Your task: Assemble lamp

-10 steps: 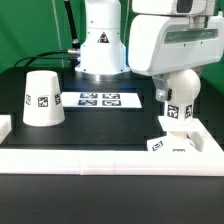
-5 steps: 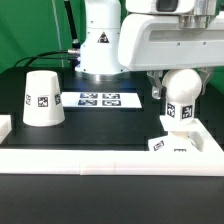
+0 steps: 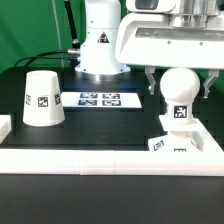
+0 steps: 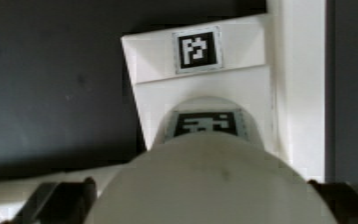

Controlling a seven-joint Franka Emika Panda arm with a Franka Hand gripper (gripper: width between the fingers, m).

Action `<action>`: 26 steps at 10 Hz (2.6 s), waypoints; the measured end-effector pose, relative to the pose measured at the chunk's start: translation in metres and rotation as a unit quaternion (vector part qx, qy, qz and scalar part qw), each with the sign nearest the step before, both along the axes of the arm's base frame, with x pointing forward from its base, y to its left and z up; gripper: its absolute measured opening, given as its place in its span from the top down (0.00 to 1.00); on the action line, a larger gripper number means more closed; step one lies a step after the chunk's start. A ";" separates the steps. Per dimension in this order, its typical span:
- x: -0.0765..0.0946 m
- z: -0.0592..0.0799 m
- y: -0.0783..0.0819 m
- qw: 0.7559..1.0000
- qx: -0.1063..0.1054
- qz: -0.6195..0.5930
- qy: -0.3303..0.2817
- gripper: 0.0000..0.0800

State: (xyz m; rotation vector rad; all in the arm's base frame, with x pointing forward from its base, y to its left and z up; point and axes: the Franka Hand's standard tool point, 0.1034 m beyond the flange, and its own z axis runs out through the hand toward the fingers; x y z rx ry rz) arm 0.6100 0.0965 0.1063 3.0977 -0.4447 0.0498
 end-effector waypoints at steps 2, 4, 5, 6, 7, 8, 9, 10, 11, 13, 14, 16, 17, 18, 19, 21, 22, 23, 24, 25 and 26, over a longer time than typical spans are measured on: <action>-0.003 -0.001 0.002 0.995 0.000 -0.096 0.003 0.28; -0.005 -0.002 0.005 0.983 0.005 -0.181 0.008 0.28; -0.005 -0.002 0.005 0.972 0.008 -0.235 0.009 0.28; -0.005 -0.002 0.006 0.964 0.009 -0.266 0.009 0.28; -0.006 -0.002 0.006 0.956 0.012 -0.294 0.012 0.28; -0.006 -0.002 0.007 0.942 0.016 -0.335 0.017 0.28; -0.005 -0.002 0.007 0.927 0.021 -0.374 0.023 0.28; -0.005 -0.002 0.007 0.915 0.025 -0.403 0.026 0.28; -0.005 -0.002 0.007 0.907 0.027 -0.420 0.027 0.28; -0.005 -0.002 0.009 0.885 0.028 -0.464 0.028 0.28; -0.005 -0.002 0.009 0.886 0.028 -0.463 0.028 0.28; -0.005 -0.001 0.009 0.912 0.029 -0.408 0.027 0.15; -0.005 -0.001 0.010 0.923 0.029 -0.382 0.027 0.15; -0.005 -0.001 0.011 0.939 0.029 -0.342 0.027 0.13; -0.005 -0.001 0.011 0.956 0.030 -0.291 0.026 0.13; -0.005 -0.001 0.011 0.983 0.030 -0.179 0.025 0.13; -0.004 -0.001 0.010 0.991 0.030 -0.128 0.024 0.13; -0.003 -0.001 0.008 0.997 0.030 -0.075 0.022 0.13; -0.003 -0.001 0.006 0.999 0.030 -0.013 0.021 0.13; -0.003 -0.001 0.005 0.999 0.029 0.022 0.021 0.13; -0.003 -0.001 0.006 0.998 0.028 0.053 0.021 0.13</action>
Offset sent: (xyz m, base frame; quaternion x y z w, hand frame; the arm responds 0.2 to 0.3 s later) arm 0.0003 0.0078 0.0028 0.0000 -0.0241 0.1887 0.9817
